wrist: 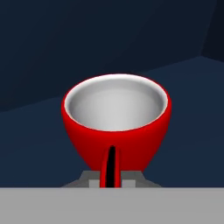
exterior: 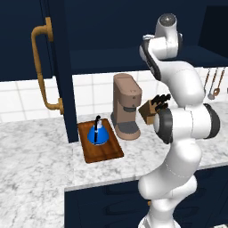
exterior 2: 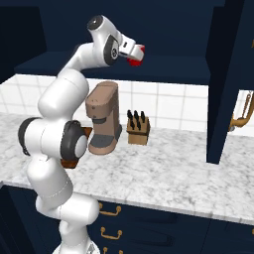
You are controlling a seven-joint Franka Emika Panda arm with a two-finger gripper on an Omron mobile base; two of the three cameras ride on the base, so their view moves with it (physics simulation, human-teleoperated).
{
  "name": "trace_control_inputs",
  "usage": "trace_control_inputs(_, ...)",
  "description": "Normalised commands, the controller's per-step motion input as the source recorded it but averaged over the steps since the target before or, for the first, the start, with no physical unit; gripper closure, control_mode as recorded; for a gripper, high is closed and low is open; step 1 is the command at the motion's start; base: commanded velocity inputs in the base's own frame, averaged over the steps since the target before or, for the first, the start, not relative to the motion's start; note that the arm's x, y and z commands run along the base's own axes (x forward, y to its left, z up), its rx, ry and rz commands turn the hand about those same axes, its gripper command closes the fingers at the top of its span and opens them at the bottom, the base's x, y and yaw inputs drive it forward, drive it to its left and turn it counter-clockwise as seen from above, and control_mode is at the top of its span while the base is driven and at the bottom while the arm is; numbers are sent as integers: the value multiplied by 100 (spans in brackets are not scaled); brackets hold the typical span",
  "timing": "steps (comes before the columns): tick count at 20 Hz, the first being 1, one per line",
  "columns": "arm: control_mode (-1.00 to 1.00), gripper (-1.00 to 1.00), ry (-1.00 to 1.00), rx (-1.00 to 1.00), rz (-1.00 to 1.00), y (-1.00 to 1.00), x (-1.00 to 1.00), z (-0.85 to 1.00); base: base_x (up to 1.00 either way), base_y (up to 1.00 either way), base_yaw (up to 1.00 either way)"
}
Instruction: Pick the kettle from the counter and place it on the tray. Then pick the mug from the cabinet and place it on the tray. Then close the cabinet doors.
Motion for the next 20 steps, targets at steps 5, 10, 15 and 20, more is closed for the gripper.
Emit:
trace_control_inputs(5, -100, 100, -12, 0, 10, 0, -61, 11, 0, 0, 0)
trace_control_inputs(10, -100, 100, -2, 0, 11, 0, -83, 0, 0, 0, 0)
trace_control_inputs(15, -100, 100, -3, 0, 12, 1, -87, 10, 0, 0, 0)
trace_control_inputs(20, -100, 100, -6, -1, 15, 14, -89, 6, 0, 0, 0)
